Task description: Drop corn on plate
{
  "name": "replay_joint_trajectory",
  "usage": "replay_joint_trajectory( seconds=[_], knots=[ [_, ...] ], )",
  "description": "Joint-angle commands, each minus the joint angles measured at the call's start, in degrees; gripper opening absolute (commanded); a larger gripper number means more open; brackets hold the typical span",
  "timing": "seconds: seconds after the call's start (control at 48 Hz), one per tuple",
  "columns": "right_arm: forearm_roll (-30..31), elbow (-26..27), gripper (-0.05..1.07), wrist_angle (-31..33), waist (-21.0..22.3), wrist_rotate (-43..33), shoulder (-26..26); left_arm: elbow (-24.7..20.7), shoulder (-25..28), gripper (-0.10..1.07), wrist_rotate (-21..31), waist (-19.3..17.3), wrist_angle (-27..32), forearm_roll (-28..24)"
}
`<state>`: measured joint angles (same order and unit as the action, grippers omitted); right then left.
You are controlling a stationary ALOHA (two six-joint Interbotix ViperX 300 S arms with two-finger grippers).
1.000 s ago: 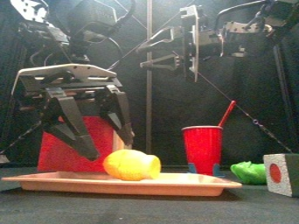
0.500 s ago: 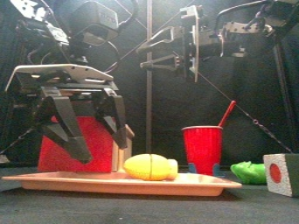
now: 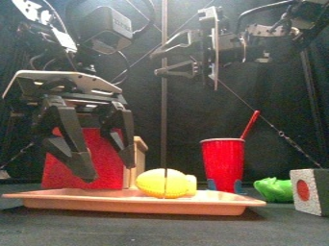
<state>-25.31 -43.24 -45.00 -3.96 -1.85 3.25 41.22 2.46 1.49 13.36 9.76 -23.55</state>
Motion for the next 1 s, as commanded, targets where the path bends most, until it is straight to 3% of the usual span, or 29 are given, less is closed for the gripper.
replay_joint_trajectory(
  seconds=[0.0,0.542,0.708,0.979],
  knots=[
    [0.0,0.5,0.80,-0.5,0.1,0.1,1.3,-0.4,-1.9,0.99,0.1,-0.2,0.6,0.5],
    [0.0,0.5,0.80,-0.5,0.2,0.1,1.2,0.2,-4.4,0.99,0.1,0.4,0.1,1.9],
    [0.0,0.5,0.80,-0.5,0.2,0.1,1.2,1.7,-7.7,0.99,0.0,1.6,-0.5,6.1],
    [0.0,0.7,0.80,-0.5,0.2,0.2,1.1,8.8,-15.9,0.98,0.2,1.9,-10.9,13.5]
  ],
)
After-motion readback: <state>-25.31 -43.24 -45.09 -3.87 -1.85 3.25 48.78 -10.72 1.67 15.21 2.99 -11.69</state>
